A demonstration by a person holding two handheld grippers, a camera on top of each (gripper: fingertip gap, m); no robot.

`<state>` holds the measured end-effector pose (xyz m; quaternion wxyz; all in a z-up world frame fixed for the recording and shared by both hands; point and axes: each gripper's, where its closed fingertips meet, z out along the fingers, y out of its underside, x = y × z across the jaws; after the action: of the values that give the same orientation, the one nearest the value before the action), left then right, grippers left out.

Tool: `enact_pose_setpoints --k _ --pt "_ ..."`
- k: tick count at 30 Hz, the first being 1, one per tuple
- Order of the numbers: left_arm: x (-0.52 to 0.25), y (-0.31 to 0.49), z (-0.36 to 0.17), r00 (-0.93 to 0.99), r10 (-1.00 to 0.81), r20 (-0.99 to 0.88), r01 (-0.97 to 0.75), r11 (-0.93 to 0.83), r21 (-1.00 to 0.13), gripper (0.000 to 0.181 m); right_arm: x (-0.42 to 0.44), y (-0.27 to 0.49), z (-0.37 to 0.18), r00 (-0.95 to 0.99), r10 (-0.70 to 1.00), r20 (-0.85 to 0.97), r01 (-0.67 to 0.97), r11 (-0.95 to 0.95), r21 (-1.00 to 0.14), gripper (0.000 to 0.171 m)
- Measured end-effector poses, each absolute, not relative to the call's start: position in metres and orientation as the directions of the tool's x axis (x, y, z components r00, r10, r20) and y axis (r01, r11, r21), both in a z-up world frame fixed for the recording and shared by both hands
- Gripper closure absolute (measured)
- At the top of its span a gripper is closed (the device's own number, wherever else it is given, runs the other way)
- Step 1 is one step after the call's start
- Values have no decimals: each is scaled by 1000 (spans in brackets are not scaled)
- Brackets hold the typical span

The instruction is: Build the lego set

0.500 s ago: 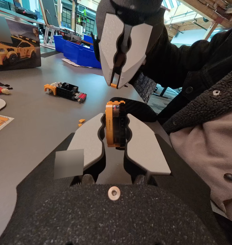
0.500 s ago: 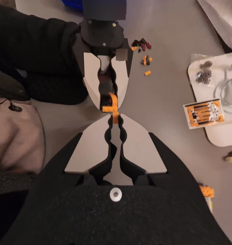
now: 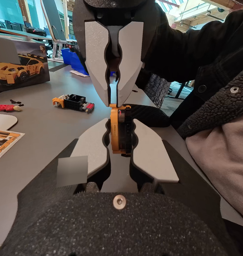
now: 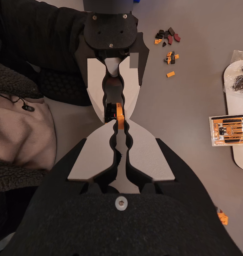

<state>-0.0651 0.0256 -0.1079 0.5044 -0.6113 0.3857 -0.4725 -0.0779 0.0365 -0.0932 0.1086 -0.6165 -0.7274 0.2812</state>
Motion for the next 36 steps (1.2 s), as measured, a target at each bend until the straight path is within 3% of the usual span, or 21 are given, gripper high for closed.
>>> enact_pose_setpoints --k 18,25,31,36 --pt "-65 23 -96 277 -956 99 36 -93 -995 154 -78 31 -83 -244 946 -215 841 97 -532 161" --pt "-68 19 -86 268 -960 81 85 -60 -995 154 -82 29 -67 -244 940 -240 804 57 -592 159" --pt "-72 19 -75 282 -957 69 138 -31 -990 154 -92 39 -36 -168 908 -384 633 -199 -748 151" --pt "-73 21 -65 344 -939 16 151 38 -988 154 -79 49 -48 -95 776 -623 461 -521 -719 149"
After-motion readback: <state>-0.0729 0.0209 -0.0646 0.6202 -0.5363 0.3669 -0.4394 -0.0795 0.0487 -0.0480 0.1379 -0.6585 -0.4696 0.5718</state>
